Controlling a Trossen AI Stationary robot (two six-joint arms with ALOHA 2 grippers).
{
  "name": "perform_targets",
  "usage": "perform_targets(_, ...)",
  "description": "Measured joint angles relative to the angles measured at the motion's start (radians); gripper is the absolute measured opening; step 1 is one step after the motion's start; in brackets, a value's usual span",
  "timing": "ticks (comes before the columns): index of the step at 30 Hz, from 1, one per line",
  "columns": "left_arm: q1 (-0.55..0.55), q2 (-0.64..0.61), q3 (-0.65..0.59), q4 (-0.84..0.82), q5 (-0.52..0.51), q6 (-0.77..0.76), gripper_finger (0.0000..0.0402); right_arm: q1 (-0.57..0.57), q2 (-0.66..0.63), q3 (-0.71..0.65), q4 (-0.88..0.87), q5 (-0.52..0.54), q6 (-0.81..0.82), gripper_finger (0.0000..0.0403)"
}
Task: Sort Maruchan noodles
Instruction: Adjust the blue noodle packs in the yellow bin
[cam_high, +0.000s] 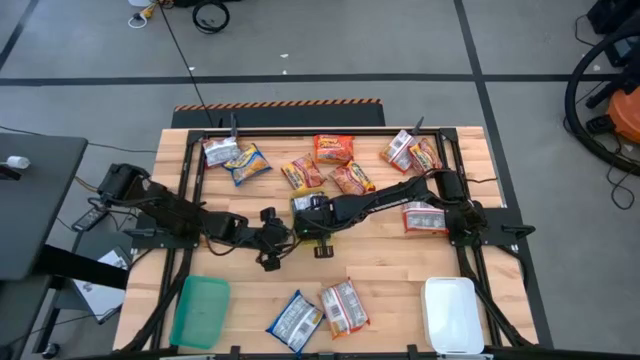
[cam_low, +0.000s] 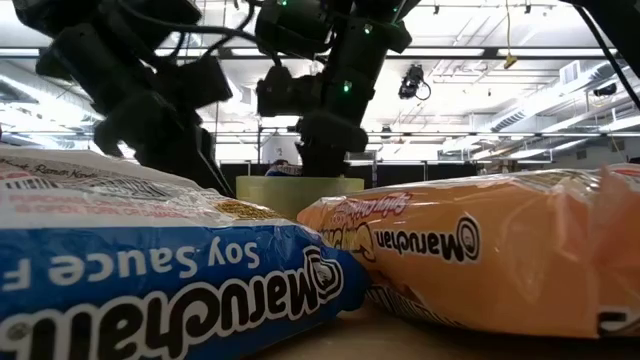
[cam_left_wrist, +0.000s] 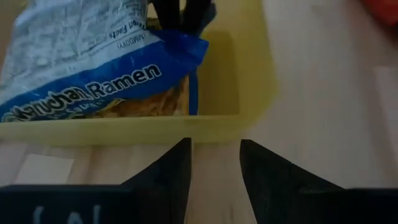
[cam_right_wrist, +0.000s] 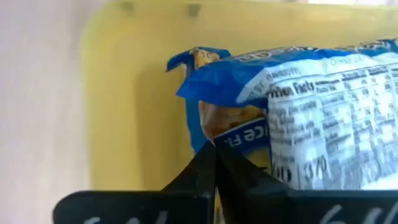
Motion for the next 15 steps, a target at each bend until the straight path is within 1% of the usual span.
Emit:
perform_targets(5,-0.026,-0.074,0.001,-0.072,0.004,0.006,0.0141,-0.016,-0.064,0.057,-0.053,-0.072,0.043,0.0006)
perform_targets(9,-0.047,-0.099,0.001,-0.101,0.017,0.042,0.0141,-0.062,-0.108,0.082,-0.096,-0.136,0.063,0.0004)
perform_targets(12,-0.049,-0.099,0.001,-0.101,0.017,0.054,0.0141,-0.11,-0.127,0.084,-0.103,-0.133,0.035,0.0004)
perform_targets(15,-0.032,-0.098,0.001,-0.105,0.013,0.022,0.0141,-0.148,-0.126,0.082,-0.113,-0.133,0.008,0.0004)
